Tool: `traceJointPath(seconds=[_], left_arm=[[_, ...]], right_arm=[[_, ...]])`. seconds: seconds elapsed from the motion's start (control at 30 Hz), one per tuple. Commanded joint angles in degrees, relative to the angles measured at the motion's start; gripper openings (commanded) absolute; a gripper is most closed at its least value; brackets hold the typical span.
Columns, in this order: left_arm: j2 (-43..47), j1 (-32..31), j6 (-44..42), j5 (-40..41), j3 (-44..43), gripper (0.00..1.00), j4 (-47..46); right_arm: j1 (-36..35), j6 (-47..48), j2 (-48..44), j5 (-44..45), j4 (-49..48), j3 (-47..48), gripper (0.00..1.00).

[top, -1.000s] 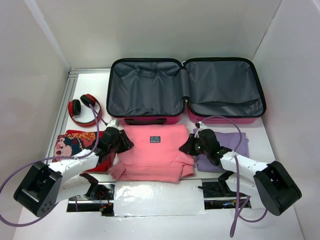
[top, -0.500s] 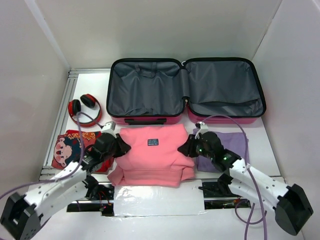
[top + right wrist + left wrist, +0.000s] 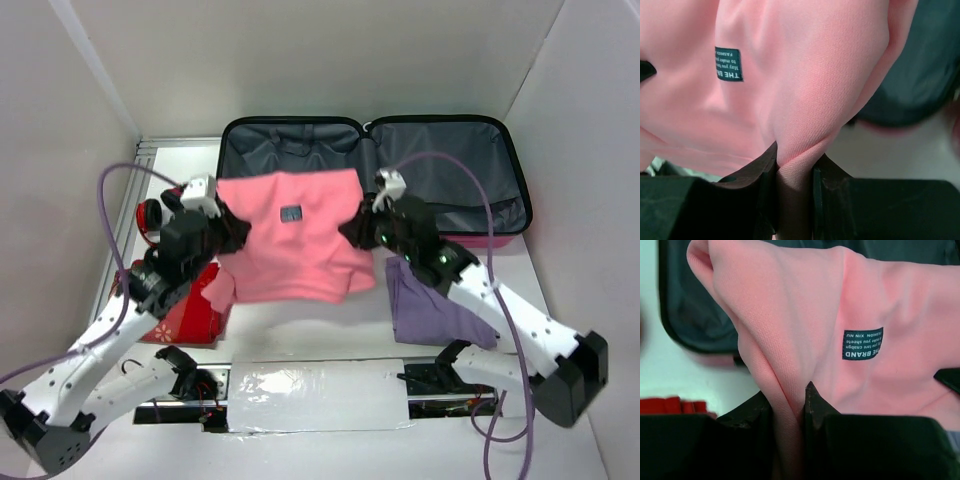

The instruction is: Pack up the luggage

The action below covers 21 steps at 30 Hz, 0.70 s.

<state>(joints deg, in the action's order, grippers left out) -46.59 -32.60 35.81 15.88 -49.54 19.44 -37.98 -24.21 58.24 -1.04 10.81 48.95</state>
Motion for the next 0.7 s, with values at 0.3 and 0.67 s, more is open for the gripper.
traceJointPath(seconds=[0.3, 0.67], left_arm=[[-34.0, 24.2, -10.6, -21.6, -31.5, 0.00, -10.8], [-55.5, 28.3, -9.4, -28.7, -39.0, 0.00, -17.2]], right_arm=[[16.2, 10.0, 32.7, -12.9, -9.7, 32.5, 0.00], [22.3, 11.3, 55.3, -21.2, -8.6, 48.6, 0.00]])
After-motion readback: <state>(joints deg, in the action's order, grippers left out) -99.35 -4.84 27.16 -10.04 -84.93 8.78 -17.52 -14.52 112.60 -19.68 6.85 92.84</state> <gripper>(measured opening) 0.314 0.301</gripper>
